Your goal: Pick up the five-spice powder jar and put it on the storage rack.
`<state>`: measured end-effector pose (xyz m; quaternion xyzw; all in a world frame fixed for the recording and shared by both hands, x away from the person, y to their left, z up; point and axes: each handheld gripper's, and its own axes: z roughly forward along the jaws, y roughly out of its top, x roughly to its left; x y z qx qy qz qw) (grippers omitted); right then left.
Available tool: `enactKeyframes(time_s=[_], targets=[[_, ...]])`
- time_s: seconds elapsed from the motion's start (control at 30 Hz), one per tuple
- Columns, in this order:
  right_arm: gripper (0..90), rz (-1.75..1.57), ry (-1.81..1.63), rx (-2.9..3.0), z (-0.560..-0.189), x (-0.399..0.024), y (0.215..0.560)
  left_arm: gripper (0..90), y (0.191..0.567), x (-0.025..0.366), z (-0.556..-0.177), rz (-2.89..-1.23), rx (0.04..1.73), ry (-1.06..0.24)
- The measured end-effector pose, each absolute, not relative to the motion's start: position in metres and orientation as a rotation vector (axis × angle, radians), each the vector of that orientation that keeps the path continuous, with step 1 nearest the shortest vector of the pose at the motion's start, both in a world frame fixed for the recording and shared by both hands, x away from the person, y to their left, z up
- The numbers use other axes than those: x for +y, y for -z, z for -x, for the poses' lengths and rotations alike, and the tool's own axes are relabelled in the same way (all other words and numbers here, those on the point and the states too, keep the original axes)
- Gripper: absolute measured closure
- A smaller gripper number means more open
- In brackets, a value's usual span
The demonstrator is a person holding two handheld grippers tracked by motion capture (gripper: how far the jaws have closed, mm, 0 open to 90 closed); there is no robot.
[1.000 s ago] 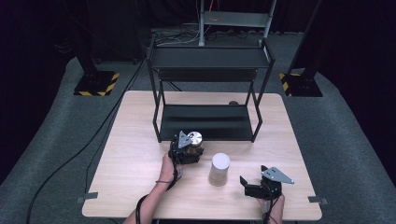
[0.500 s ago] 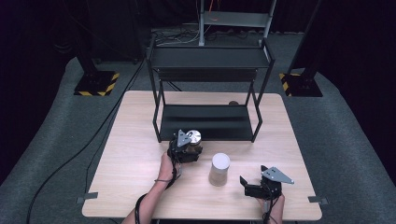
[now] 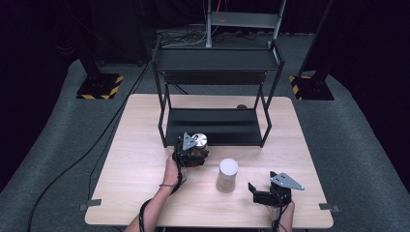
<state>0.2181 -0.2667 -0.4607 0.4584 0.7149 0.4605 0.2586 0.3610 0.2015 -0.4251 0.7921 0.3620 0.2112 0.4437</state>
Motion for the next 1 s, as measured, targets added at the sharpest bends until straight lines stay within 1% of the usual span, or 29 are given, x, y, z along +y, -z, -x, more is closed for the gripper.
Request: enactKeyframes(time_s=[1.0], targets=[[0.0,-1.245,-1.244,1.939,-0.2183,-0.2661,0.4603,30.5,0.4196,0.1982,-0.3699,-1.958,0.898,-0.536]])
